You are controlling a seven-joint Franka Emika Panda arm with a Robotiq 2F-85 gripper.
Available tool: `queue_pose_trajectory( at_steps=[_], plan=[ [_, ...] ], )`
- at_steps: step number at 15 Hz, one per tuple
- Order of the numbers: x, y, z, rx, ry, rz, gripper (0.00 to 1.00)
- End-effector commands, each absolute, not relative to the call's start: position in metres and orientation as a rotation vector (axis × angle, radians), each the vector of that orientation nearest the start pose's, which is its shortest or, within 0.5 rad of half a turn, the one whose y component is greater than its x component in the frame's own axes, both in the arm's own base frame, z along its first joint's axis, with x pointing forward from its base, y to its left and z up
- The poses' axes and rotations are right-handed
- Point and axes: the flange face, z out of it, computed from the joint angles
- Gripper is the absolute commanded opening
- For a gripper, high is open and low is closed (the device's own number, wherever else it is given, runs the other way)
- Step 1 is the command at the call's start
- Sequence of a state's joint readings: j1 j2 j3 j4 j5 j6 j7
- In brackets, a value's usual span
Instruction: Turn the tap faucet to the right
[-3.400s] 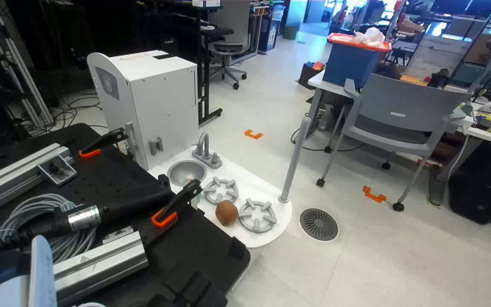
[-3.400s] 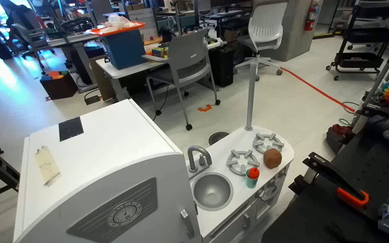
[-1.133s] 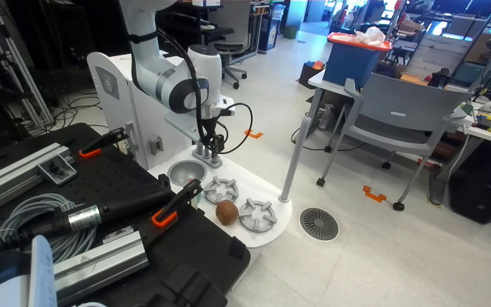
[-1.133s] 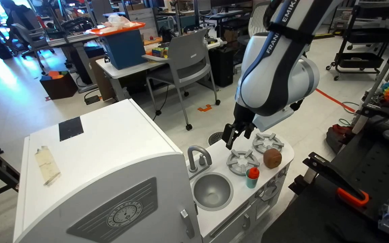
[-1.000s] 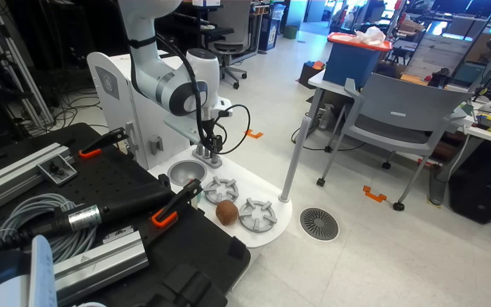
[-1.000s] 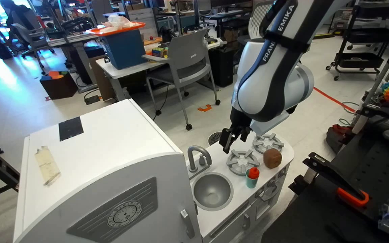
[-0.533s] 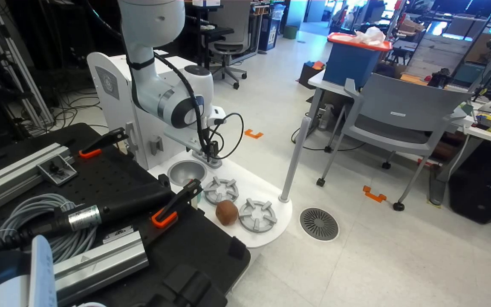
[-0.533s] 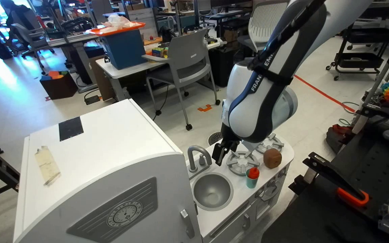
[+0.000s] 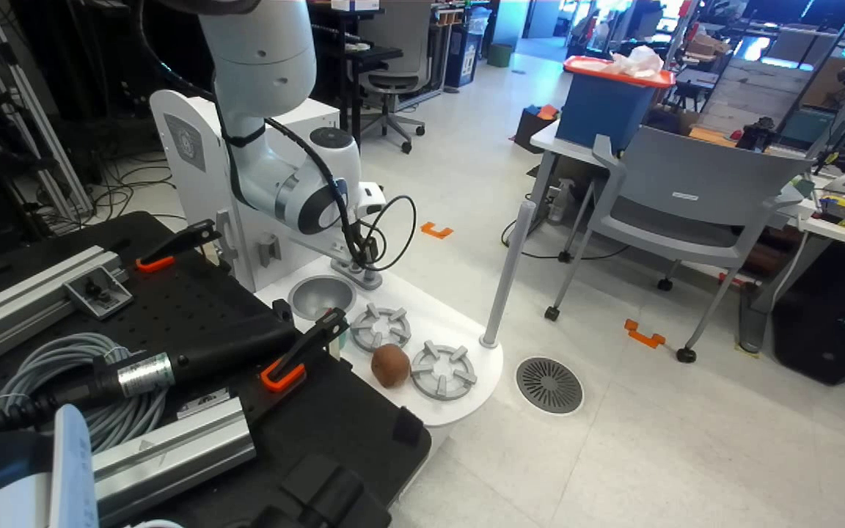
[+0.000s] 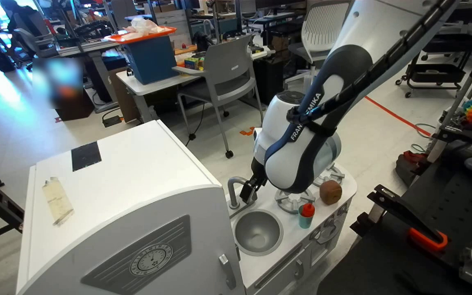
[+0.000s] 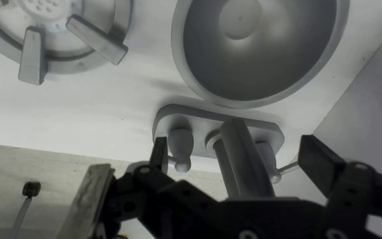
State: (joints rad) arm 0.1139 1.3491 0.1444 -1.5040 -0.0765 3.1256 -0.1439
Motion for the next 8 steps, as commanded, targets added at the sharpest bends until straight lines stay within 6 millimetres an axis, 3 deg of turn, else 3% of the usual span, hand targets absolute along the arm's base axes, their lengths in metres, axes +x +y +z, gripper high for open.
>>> queue_pose_trajectory(
  at_steps=[1,8],
  plan=[
    [0.6318,0.1592,-0.103,-2.911,-0.57,-0.552,1.0],
    [0.6412,0.1526,-0.1035,-2.929,-0.594,-0.566,1.0]
  ],
)
